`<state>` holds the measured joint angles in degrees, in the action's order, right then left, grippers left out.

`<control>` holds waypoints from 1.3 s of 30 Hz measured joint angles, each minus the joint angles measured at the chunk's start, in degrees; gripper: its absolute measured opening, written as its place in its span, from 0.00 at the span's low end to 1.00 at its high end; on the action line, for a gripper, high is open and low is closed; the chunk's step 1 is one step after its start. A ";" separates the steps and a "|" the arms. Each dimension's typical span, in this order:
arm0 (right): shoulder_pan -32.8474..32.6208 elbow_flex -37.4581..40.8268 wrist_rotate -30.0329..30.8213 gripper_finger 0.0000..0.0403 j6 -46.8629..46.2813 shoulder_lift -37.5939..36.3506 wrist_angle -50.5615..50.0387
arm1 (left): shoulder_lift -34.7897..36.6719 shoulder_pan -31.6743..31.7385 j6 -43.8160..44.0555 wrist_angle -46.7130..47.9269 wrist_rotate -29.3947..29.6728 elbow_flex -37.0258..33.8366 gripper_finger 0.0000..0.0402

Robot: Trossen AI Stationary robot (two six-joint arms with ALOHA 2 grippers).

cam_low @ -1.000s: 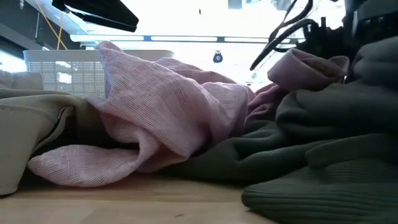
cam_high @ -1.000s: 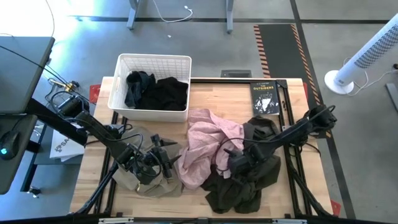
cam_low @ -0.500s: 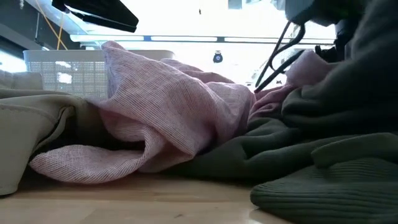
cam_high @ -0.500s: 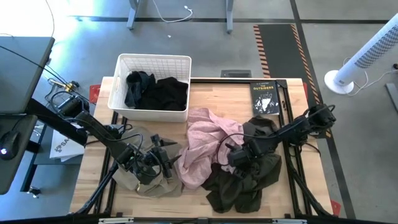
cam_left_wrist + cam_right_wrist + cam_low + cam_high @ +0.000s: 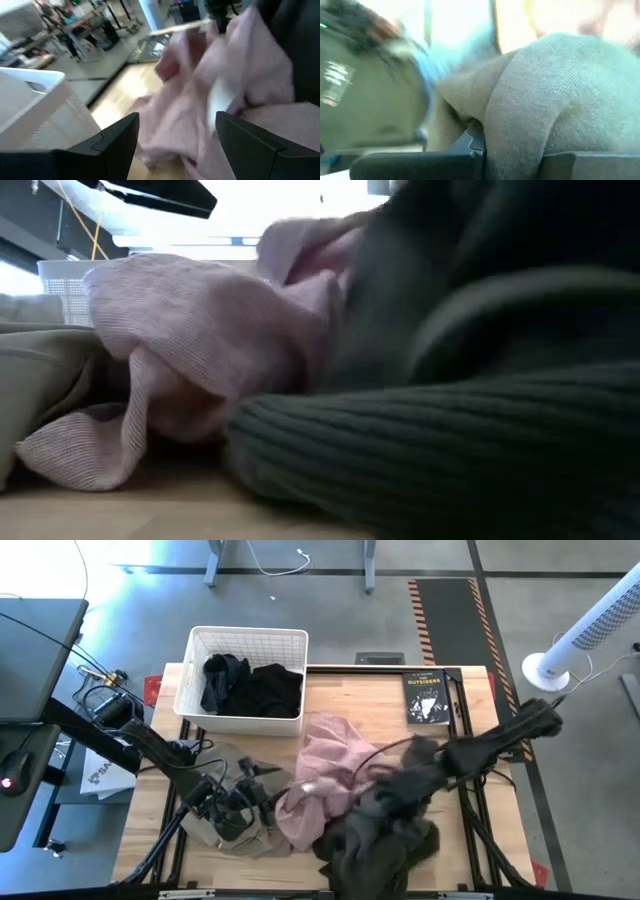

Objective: Sort clothes
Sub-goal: Put the black jacket into the laundry bin

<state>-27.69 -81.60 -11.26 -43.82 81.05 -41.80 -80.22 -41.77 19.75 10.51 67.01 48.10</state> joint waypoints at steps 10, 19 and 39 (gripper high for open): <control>0.17 -28.00 26.08 0.09 39.22 1.22 10.41 | 4.66 -4.25 -3.47 -0.03 11.93 1.82 0.65; 13.08 -44.38 19.12 0.09 62.28 11.87 44.25 | 7.21 -7.40 -10.75 -6.27 13.52 4.57 0.65; 51.39 -52.44 0.09 0.09 23.98 39.92 64.58 | 20.38 -7.62 -48.74 -22.15 23.11 4.70 0.65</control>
<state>23.70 -134.03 -11.18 -19.84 120.97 22.78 -59.84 -49.39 -28.99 -11.65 90.12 52.80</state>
